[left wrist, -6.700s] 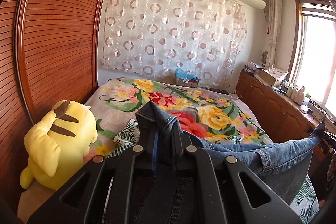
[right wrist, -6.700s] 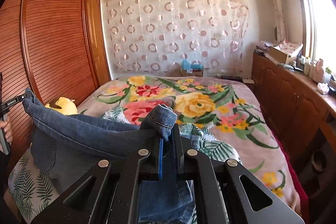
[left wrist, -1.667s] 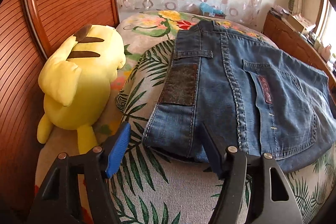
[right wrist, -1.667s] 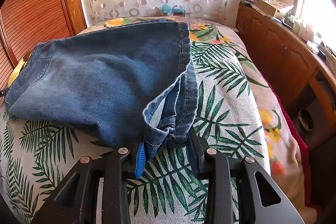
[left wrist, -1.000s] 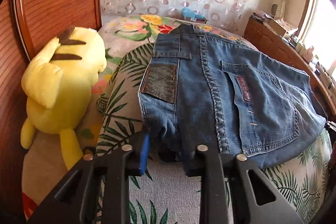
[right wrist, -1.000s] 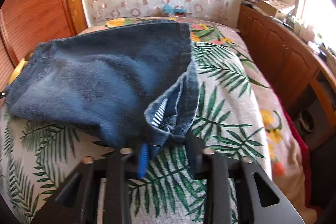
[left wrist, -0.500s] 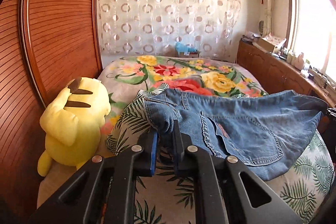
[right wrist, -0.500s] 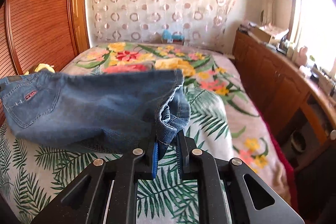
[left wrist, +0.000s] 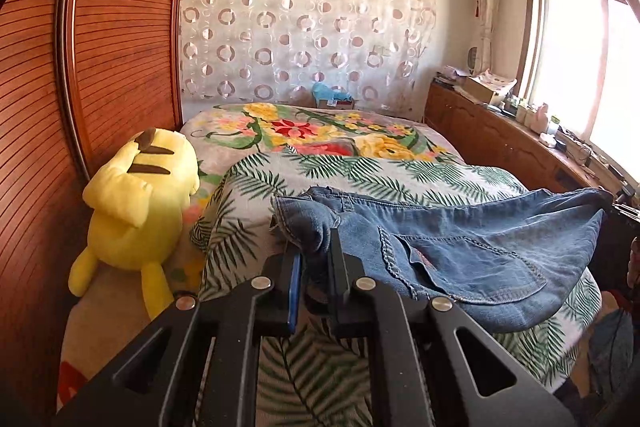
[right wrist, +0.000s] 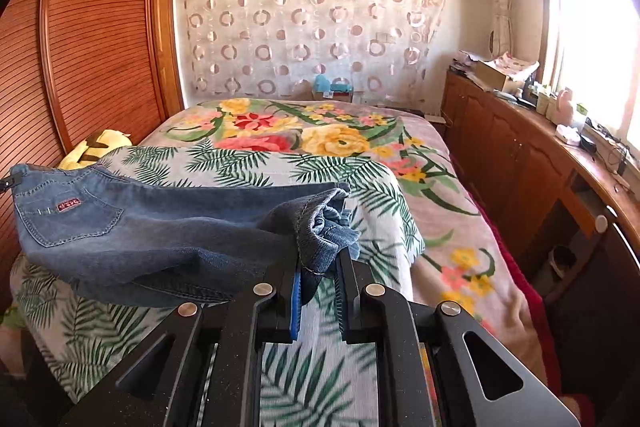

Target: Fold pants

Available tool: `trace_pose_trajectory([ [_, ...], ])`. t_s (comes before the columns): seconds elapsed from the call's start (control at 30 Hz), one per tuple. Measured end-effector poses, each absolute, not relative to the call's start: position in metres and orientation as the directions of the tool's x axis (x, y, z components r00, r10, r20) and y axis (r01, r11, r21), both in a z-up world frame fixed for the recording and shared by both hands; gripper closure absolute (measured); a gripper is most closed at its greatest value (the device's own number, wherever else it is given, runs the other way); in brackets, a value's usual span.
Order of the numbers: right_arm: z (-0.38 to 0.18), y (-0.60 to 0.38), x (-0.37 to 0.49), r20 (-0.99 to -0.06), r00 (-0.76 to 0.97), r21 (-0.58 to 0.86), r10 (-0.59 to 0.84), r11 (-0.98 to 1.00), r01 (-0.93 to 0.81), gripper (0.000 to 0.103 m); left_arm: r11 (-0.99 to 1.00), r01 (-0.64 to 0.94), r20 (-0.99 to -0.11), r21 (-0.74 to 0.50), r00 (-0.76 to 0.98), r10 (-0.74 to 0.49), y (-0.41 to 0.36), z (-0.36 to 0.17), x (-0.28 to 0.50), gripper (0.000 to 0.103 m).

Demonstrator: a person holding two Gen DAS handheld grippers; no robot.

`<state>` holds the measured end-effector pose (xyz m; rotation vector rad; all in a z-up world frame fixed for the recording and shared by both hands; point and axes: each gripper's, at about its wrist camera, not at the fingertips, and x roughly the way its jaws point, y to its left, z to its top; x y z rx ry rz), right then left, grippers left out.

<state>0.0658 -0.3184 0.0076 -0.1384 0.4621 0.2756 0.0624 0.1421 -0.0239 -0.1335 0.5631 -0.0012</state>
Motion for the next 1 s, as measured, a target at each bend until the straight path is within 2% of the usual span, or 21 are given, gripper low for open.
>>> trace_pose_trajectory([
  [0.13,0.000,-0.342,0.048,-0.471,0.846,-0.026,0.248,0.955,-0.294,0.089,0.991,-0.027,-0.567,-0.128,0.822,-0.051,0.137,-0.037,0.050,0.091],
  [0.3,-0.032,-0.348,0.047,-0.545,0.800,0.032,0.251,0.960,-0.279,0.089,0.993,-0.037,-0.637,-0.115,0.769,-0.045,0.135,-0.067,0.050,0.090],
  [0.43,-0.054,-0.352,0.062,-0.596,0.766,0.064,0.241,0.965,-0.253,0.089,0.992,-0.046,-0.654,-0.118,0.755,-0.043,0.135,-0.077,0.048,0.089],
  [0.57,-0.054,-0.351,0.079,-0.610,0.755,0.076,0.241,0.966,-0.247,0.088,0.993,-0.059,-0.665,-0.100,0.747,-0.022,0.135,-0.079,0.045,0.078],
  [0.63,-0.052,-0.351,0.079,-0.608,0.757,0.071,0.238,0.966,-0.247,0.088,0.993,-0.061,-0.662,-0.097,0.749,-0.019,0.136,-0.078,0.042,0.069],
  [0.7,-0.049,-0.349,0.076,-0.606,0.760,0.065,0.233,0.967,-0.245,0.088,0.994,-0.064,-0.652,-0.090,0.758,-0.010,0.137,-0.077,0.040,0.054],
  [0.77,-0.050,-0.347,0.064,-0.603,0.763,0.067,0.230,0.969,-0.239,0.088,0.994,-0.066,-0.642,-0.090,0.767,-0.007,0.138,-0.075,0.036,0.050],
  [0.83,-0.056,-0.348,0.058,-0.603,0.764,0.072,0.231,0.969,-0.236,0.088,0.994,-0.070,-0.640,-0.083,0.768,0.000,0.137,-0.073,0.034,0.036],
  [0.87,-0.060,-0.349,0.053,-0.603,0.764,0.073,0.230,0.969,-0.234,0.088,0.994,-0.068,-0.636,-0.084,0.771,-0.001,0.136,-0.072,0.034,0.020],
  [1.0,-0.064,-0.351,0.050,-0.598,0.767,0.079,0.235,0.969,-0.235,0.088,0.996,-0.037,-0.634,-0.081,0.773,-0.023,0.126,-0.069,0.038,0.018],
])
